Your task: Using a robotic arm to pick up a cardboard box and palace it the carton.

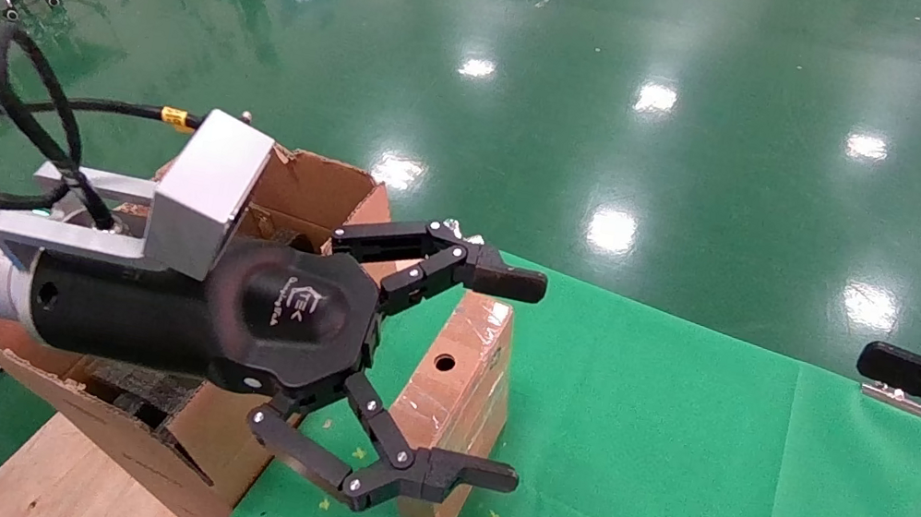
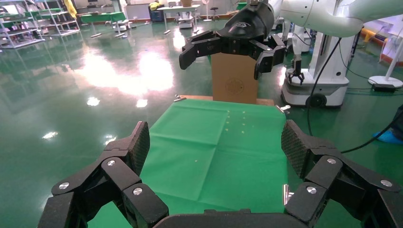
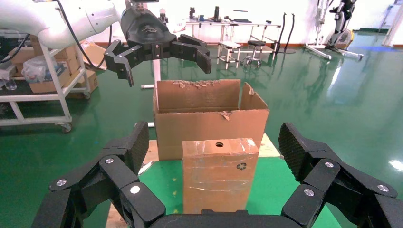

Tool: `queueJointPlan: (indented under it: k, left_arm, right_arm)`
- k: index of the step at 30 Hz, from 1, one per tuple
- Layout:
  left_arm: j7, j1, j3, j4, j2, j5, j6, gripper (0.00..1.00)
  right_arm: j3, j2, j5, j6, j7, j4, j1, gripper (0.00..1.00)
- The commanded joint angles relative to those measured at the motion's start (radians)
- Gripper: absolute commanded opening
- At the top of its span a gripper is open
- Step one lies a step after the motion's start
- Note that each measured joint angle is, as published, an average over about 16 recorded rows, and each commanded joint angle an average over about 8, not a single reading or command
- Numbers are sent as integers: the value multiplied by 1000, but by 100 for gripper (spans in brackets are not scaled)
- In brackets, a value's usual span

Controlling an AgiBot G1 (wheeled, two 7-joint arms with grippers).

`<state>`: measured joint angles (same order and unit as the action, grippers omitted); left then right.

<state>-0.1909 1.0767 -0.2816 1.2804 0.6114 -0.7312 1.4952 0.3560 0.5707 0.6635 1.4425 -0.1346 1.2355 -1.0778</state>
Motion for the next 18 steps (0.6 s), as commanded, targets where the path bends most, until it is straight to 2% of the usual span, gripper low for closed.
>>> queueJointPlan:
  k: [1,10,18]
  left_arm:
    - [0,0,0,0,0,0,0,100]
    - [0,0,0,0,0,0,0,100]
    - [0,0,0,0,0,0,0,100]
  right_arm:
    - [0,0,0,0,0,0,0,100]
    - [0,0,0,0,0,0,0,99]
    - [0,0,0,0,0,0,0,0]
